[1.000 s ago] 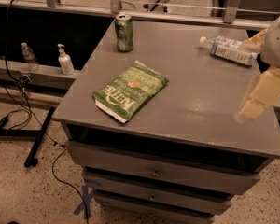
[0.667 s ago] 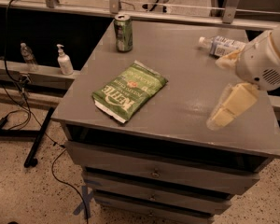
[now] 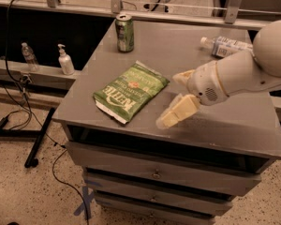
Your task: Move green jalapeno chip bag near blue plastic bottle
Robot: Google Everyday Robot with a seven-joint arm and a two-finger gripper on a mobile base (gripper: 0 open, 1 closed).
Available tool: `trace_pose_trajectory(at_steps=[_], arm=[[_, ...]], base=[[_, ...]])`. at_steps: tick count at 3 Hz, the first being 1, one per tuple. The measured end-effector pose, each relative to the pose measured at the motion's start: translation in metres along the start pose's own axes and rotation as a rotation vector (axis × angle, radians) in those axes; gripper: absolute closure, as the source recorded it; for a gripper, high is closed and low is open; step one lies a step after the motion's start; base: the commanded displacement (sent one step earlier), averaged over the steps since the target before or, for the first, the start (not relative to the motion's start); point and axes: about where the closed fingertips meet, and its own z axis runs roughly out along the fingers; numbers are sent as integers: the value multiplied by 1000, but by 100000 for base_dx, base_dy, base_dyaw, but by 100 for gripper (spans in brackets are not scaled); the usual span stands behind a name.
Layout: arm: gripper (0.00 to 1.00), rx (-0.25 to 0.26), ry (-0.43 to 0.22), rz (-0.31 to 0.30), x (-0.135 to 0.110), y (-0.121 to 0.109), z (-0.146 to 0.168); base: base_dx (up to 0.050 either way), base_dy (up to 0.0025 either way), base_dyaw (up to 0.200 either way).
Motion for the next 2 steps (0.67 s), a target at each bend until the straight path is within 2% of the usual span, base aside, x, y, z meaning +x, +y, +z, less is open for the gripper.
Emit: trace_pose_trajectory(at_steps=[1, 2], arm=[[0, -22, -113, 21, -20, -12, 43], [0, -23, -188, 25, -37, -22, 70]], base=[[0, 0, 0], [0, 0, 0]])
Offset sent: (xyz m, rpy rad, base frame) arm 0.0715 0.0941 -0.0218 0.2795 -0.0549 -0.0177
